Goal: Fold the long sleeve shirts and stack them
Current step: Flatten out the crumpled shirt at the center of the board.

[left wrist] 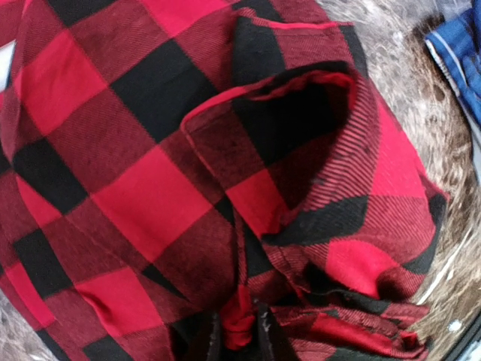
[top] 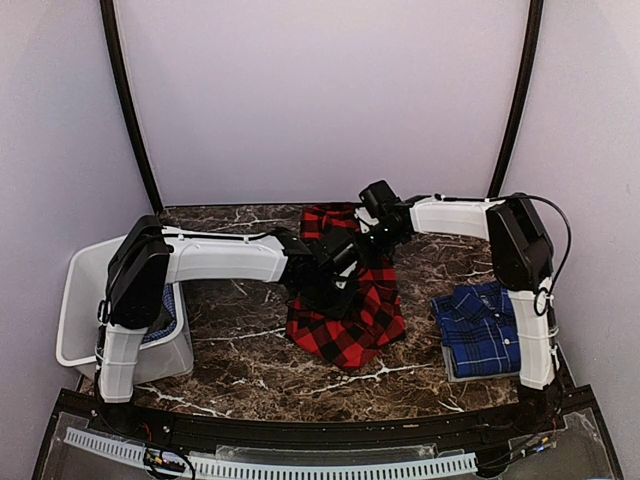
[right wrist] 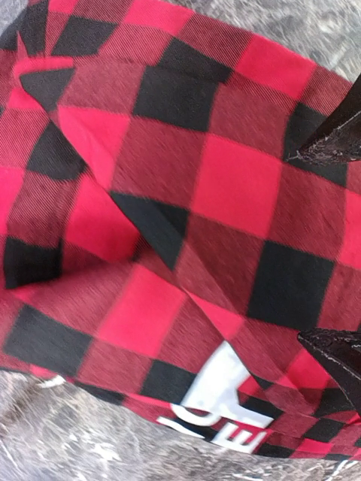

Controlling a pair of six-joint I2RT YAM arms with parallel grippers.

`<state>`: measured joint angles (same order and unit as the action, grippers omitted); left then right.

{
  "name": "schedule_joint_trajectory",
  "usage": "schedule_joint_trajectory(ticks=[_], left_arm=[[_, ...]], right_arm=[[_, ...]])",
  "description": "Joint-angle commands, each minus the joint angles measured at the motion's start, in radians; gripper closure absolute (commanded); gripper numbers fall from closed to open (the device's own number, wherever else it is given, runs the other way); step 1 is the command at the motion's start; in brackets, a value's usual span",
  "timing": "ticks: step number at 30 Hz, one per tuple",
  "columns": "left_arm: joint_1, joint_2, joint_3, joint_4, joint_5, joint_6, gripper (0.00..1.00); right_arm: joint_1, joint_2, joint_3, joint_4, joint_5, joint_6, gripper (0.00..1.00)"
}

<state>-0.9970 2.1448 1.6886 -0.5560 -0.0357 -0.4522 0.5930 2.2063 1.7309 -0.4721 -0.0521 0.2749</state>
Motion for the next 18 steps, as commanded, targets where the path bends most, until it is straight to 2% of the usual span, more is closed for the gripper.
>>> schedule_joint_trajectory(ticks=[1,6,15,18], left_arm=[[-0.007,-0.075,0.020,-0.032,0.032,0.027,0.91],[-0.016,-0.180,-0.067,0.014,0.131,0.057,0.96],[-0.016,-0.375,-0.446,0.175,0.485,0.115,0.97],[-0.016,-0.383,-0.515,0.171,0.524,0.115,0.95]], right_arm=[[0.025,-0.049,-0.052,0.025,-0.014,0.019,0.28],[0.030,-0.034,-0.094,0.053,-0.046,0.028,0.28],[0.031,0.019,-0.075,0.060,-0.068,0.033,0.28],[0.030,0.028,-0.065,0.059,-0.069,0.034,0.28]])
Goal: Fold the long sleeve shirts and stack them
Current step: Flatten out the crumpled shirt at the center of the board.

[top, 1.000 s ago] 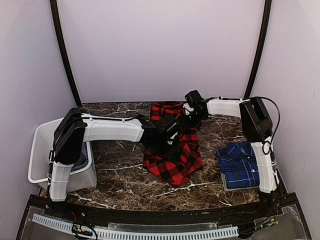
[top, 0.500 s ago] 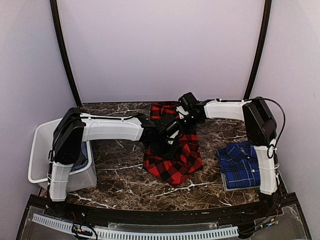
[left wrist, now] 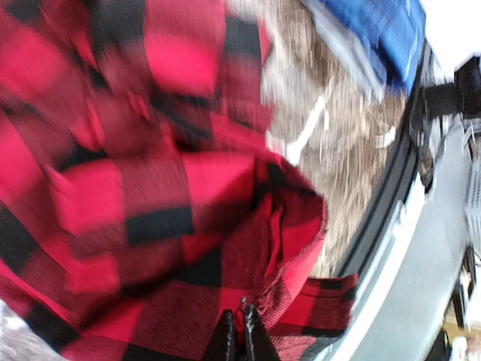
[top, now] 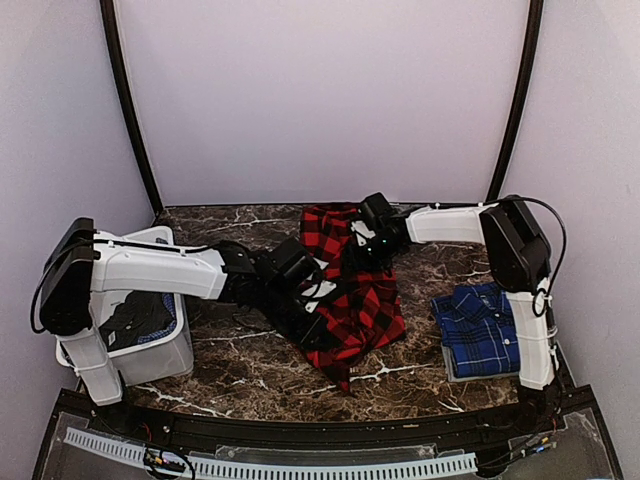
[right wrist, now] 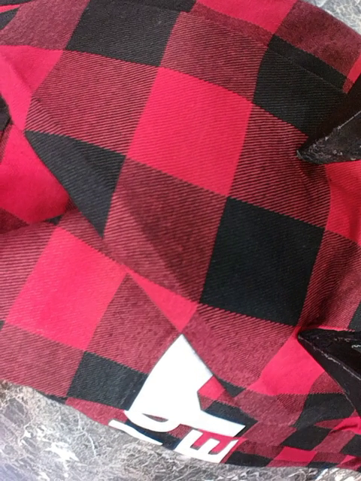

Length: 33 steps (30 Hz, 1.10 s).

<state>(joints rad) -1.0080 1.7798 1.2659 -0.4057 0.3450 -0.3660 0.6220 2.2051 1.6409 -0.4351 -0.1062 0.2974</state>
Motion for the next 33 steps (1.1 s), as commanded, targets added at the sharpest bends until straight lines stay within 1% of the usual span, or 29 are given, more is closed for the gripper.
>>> schedule_joint_trajectory(ticks=[1,4,6,8,10,12,15,20,23,27,29,33], left_arm=[[-0.005,-0.014,-0.117,0.019,0.154,0.029,0.92],[-0.003,-0.006,-0.138,0.003,0.145,0.027,0.85],[-0.003,-0.010,-0.143,0.001,0.133,0.026,0.79],[0.001,-0.022,-0.142,-0.001,0.127,0.024,0.70],[0.009,-0.036,-0.132,-0.008,0.120,0.021,0.60],[0.018,-0.053,-0.122,-0.007,0.123,0.016,0.54],[0.032,-0.080,-0.105,-0.003,0.142,0.010,0.52],[0.069,-0.151,-0.084,0.022,0.152,-0.011,0.50],[0.109,-0.172,-0.073,0.034,0.106,-0.041,0.50],[0.157,-0.141,-0.045,0.017,0.022,-0.075,0.50],[0.171,-0.106,-0.026,-0.001,-0.011,-0.084,0.51],[0.175,-0.051,0.001,-0.024,-0.009,-0.086,0.51]], right_arm=[[0.002,0.028,0.026,0.021,-0.015,0.011,0.28],[0.002,0.017,0.028,0.011,-0.013,0.009,0.28],[0.002,-0.003,0.021,0.005,-0.007,0.002,0.28],[0.001,-0.033,0.006,0.001,0.003,-0.004,0.28],[0.002,-0.068,-0.009,-0.007,0.009,-0.014,0.28],[0.006,-0.102,-0.024,-0.012,0.007,-0.020,0.27],[0.022,-0.165,-0.075,-0.011,-0.001,-0.030,0.27],[0.067,-0.279,-0.220,0.013,-0.047,-0.039,0.26],[0.096,-0.337,-0.313,0.030,-0.081,-0.035,0.26],[0.124,-0.368,-0.384,0.034,-0.115,-0.030,0.28],[0.135,-0.371,-0.402,0.021,-0.110,-0.026,0.34],[0.172,-0.430,-0.449,-0.016,-0.071,-0.010,0.55]])
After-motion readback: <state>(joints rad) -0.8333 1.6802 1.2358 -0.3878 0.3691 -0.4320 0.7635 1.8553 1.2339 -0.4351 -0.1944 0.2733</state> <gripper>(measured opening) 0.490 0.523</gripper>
